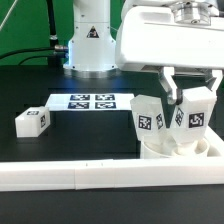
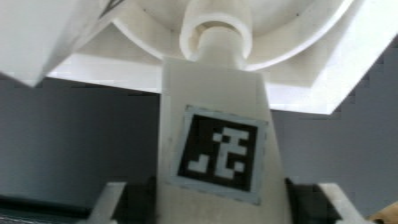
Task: Assemble stool
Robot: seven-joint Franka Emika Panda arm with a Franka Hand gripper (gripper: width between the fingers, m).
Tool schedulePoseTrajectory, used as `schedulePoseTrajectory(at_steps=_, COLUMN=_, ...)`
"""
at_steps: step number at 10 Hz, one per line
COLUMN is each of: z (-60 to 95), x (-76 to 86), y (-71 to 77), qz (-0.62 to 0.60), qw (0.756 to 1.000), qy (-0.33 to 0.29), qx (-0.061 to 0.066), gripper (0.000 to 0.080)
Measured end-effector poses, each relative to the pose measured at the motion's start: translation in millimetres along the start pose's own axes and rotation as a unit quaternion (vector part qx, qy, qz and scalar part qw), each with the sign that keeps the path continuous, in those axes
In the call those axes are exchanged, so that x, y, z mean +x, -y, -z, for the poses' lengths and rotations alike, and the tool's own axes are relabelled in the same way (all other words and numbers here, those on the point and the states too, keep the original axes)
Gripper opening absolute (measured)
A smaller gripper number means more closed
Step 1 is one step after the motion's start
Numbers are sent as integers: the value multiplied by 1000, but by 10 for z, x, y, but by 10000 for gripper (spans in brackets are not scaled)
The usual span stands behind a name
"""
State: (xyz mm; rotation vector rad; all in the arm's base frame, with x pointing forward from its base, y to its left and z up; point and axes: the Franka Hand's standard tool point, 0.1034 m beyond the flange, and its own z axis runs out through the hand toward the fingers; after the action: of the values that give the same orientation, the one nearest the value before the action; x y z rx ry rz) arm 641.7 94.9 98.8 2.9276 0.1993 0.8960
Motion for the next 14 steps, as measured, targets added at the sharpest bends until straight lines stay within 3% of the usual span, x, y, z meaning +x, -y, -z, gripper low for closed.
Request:
schedulePoseTrajectory(at_steps=5, z=71, x=66, y=-124, qz=8, qw=1000, qy=6, qx=-3, gripper=325)
schedulePoseTrajectory(at_steps=10, z=52, x=40, y=-109, qz=10, qw=1000, qy=8, qx=-3, gripper=325)
schedulePoseTrajectory(at_steps=12, z=26, x=-5, y=31, qz=13, qw=1000, qy=9, qx=-1, gripper=325)
schedulePoseTrajectory(at_steps=14, z=-20, x=-37, y=5, qz=18, qw=1000, qy=4, qx=-4, gripper=325)
